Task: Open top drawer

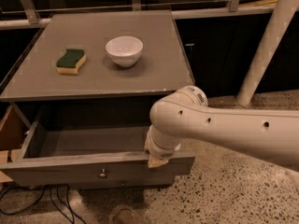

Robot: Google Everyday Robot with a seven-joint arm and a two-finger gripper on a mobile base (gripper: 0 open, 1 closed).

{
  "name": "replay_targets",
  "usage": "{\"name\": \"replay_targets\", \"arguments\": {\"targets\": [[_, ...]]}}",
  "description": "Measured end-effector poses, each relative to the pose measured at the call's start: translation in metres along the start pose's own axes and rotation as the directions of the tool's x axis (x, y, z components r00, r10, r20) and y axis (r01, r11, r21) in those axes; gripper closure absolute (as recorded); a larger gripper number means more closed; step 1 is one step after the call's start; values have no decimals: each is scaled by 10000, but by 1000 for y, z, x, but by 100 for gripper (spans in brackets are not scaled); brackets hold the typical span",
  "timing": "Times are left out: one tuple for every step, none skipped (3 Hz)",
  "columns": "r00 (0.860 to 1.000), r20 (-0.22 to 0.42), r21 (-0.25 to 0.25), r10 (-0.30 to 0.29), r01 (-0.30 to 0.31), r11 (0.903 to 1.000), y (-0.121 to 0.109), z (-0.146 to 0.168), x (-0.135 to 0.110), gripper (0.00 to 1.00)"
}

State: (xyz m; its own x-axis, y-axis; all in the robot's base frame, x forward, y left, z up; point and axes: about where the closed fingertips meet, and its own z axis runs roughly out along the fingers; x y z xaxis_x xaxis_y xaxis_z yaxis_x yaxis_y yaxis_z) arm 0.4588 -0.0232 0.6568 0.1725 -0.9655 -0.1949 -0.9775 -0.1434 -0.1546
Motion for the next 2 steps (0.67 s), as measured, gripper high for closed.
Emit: {"name": "replay_targets", "arguments": {"targets": [[10000,0,0,0,0,10000,0,0,0,5],[10000,0,0,0,0,10000,0,0,0,0]]}}
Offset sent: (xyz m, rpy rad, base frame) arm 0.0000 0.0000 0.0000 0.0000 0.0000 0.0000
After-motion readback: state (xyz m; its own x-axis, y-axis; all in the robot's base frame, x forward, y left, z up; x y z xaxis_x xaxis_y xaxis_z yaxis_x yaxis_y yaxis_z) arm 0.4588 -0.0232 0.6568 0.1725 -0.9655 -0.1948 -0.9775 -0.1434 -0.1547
